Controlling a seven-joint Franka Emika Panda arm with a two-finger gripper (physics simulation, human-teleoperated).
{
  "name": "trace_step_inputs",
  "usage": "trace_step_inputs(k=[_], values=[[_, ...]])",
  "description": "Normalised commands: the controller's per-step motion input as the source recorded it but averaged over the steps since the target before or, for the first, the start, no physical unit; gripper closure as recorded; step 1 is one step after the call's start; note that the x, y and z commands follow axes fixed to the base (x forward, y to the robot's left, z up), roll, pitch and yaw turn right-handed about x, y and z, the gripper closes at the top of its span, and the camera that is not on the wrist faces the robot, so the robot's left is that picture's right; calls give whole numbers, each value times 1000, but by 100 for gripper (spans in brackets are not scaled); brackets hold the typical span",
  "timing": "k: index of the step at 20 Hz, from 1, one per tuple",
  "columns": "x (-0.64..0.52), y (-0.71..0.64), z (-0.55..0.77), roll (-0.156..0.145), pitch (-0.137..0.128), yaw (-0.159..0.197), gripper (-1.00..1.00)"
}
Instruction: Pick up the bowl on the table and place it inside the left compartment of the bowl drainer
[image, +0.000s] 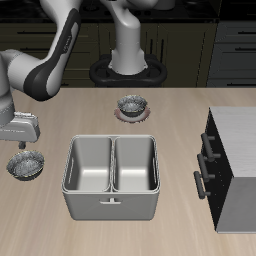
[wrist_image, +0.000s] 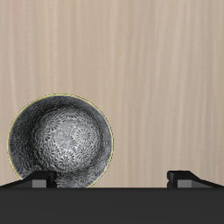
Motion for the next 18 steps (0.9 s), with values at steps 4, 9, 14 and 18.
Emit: trace_step_inputs(k=[4,9,14,18], values=[[-9,-38,-215,-1,31,-23,-100],[-2,22,-236,6,33,-6,-100],[4,24,-257,-5,34,-10,-100],[-4,6,-247,-6,33,0,-100]])
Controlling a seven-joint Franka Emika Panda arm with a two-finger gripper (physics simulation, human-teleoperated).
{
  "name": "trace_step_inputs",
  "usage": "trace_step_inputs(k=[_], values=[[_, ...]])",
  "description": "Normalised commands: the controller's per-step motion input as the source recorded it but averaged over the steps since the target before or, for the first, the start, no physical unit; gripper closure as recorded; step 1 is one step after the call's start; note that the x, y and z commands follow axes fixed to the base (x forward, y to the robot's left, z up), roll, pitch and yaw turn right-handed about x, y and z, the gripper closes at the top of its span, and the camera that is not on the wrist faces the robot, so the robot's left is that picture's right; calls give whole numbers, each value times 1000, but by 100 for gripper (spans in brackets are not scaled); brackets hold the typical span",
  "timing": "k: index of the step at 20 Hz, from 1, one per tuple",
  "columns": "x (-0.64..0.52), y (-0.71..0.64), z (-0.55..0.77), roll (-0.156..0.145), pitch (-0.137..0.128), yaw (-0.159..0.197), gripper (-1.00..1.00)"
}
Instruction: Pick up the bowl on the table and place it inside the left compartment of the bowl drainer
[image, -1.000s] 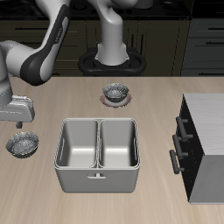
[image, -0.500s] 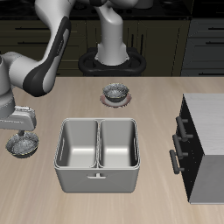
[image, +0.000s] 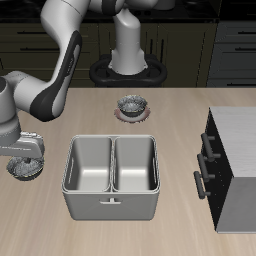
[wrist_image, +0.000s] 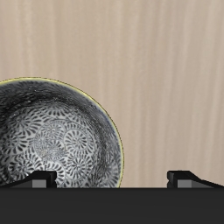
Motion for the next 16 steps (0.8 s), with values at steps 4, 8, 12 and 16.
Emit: trace_step_inputs(k=[4,8,12,16], values=[[-24,-3,-187,-5,30,-14,-100],[-15,20,-186,4,43,5,-100],[-41,-5,-135,-8,46,-5,100],[-54,5,26,3,6,-7,100]])
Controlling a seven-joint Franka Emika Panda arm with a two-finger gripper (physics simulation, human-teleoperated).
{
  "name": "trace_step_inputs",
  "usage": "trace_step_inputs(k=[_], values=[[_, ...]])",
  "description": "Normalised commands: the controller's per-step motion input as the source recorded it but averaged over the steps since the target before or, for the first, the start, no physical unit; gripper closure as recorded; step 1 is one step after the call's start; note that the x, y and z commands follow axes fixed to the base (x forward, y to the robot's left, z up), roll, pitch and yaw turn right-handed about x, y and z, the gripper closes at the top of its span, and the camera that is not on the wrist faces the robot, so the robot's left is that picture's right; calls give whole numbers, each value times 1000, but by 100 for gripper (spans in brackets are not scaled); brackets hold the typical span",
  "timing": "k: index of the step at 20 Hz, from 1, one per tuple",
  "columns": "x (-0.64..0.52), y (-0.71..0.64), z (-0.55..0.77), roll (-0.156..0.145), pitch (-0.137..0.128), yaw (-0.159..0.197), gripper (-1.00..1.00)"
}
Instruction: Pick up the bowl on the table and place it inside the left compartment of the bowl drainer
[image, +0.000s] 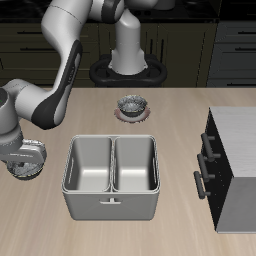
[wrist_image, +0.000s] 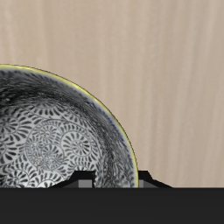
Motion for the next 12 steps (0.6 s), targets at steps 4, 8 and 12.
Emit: trace_step_inputs(k=[4,8,12], values=[[-79,-18,14,-8,4,-2,100],[-3,31,55,-2,-1,7,100],[-60,15,65,-19,-2,4,100]])
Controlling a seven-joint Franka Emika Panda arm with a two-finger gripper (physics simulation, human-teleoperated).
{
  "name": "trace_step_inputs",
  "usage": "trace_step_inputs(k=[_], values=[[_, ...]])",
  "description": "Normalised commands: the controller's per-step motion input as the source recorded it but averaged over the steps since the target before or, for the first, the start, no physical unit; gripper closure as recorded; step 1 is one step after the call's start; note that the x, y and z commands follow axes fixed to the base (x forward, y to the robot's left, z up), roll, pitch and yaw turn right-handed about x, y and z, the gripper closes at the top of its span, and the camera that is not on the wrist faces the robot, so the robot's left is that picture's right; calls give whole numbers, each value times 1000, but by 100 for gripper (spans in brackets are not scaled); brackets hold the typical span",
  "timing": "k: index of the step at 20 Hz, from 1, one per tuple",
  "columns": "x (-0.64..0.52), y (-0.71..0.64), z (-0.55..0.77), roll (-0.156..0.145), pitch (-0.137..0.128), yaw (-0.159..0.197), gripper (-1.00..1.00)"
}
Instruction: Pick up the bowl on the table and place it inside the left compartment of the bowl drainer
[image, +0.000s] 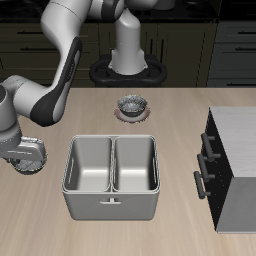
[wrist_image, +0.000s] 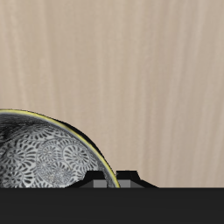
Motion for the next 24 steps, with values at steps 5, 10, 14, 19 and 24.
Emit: trace_step_inputs(k=[5,10,14,19,24], values=[[-100,47,333,-42,-24,-7,100],[-220,199,470,-11,-29,-1,100],[-172,180,425,16,-54,-9,100],[-170,125,382,-16,-32,-21,100],[-110,54,299,-15,-18,20,100]])
